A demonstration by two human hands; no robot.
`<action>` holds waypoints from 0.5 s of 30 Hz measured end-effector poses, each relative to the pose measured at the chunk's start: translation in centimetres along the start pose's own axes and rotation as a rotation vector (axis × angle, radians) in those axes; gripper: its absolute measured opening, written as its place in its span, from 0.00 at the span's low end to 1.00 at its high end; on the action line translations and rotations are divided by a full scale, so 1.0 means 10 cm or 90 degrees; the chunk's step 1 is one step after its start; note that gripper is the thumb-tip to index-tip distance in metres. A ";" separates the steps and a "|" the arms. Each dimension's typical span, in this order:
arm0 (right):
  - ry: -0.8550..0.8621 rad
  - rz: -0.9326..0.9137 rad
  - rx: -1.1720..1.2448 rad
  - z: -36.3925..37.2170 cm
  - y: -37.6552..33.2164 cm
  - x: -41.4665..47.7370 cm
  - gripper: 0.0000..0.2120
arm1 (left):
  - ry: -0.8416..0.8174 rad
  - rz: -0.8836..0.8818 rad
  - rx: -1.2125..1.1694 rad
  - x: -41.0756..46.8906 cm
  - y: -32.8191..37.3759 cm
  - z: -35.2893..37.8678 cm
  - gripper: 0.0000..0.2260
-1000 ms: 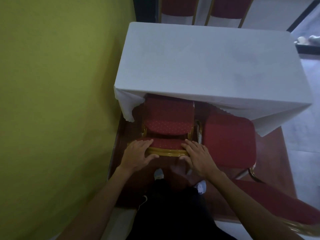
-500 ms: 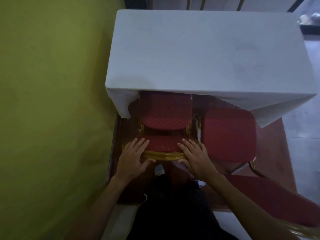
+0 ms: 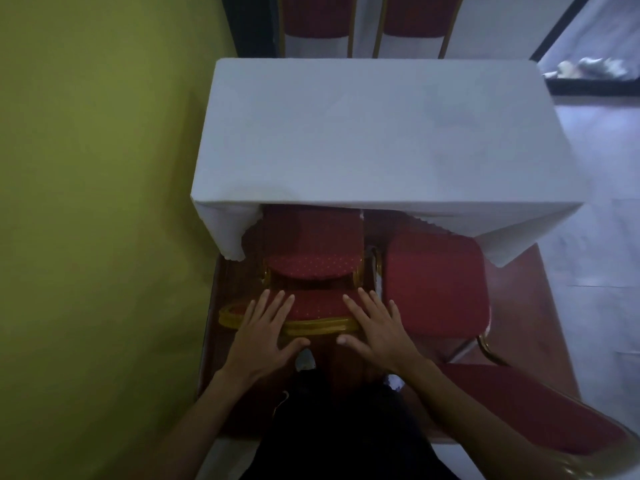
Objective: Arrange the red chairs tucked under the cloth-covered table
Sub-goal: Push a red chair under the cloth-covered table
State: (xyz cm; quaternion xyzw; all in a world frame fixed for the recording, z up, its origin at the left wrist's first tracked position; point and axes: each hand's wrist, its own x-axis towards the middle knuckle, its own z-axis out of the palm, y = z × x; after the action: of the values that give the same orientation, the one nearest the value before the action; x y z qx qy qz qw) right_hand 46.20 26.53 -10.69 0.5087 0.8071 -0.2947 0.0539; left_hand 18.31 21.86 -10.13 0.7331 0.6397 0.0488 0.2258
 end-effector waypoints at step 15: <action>-0.021 0.152 0.011 -0.39 2.36 -1.95 0.39 | -0.079 0.097 -0.094 0.15 2.46 1.08 0.35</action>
State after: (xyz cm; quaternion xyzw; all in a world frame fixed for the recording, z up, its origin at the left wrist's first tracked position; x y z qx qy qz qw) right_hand 76.46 20.51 -9.91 0.5968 0.7372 -0.3015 0.0973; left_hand 44.99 18.49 -10.43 0.7624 0.5618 0.0674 0.3140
